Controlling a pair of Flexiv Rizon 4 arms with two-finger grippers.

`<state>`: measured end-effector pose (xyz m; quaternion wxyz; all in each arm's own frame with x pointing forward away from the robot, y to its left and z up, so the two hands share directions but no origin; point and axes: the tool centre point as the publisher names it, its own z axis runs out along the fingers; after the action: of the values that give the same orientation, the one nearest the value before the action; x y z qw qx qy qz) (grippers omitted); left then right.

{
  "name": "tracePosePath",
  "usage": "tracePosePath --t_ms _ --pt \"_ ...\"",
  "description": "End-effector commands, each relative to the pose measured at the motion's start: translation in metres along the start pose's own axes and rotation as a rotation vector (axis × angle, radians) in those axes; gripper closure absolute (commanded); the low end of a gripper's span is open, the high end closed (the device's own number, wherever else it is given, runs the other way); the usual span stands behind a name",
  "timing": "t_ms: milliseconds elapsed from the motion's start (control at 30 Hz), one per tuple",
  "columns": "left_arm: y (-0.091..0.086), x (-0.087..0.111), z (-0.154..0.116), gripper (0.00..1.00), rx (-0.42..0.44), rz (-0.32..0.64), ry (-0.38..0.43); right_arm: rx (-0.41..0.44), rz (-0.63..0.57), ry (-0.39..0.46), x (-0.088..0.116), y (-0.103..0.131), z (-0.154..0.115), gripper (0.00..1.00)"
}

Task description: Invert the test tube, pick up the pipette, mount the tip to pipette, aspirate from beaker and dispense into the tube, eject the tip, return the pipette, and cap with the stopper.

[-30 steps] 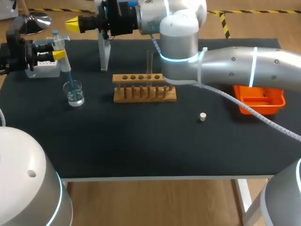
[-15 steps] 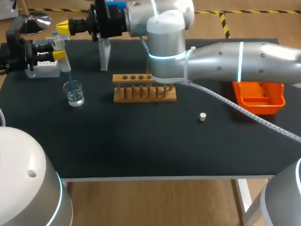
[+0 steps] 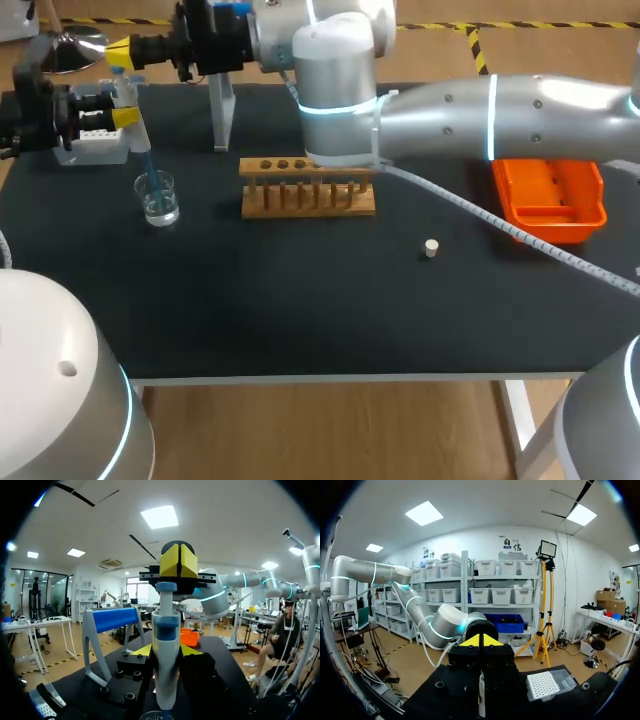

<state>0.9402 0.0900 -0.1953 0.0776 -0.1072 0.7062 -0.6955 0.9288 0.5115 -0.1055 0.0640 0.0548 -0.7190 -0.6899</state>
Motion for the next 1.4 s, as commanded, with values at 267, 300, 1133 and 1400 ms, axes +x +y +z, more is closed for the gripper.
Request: tracePosePath --t_ms 267,300,1133,1400 --pt "0.001 -0.001 -0.001 1.0 0.002 0.001 0.004 0.014 0.017 0.006 -0.004 -0.005 0.001 1.0" --pt "0.001 -0.001 -0.001 1.0 0.002 0.001 0.004 0.015 0.018 0.005 -0.004 -0.006 0.001 1.0" --pt "0.001 -0.001 -0.001 1.0 0.002 0.001 0.004 0.026 0.041 -0.001 -0.004 -0.018 0.003 1.0" --pt "0.001 -0.001 -0.001 1.0 0.002 0.001 0.004 0.027 0.044 0.0 -0.004 -0.023 0.003 1.0"
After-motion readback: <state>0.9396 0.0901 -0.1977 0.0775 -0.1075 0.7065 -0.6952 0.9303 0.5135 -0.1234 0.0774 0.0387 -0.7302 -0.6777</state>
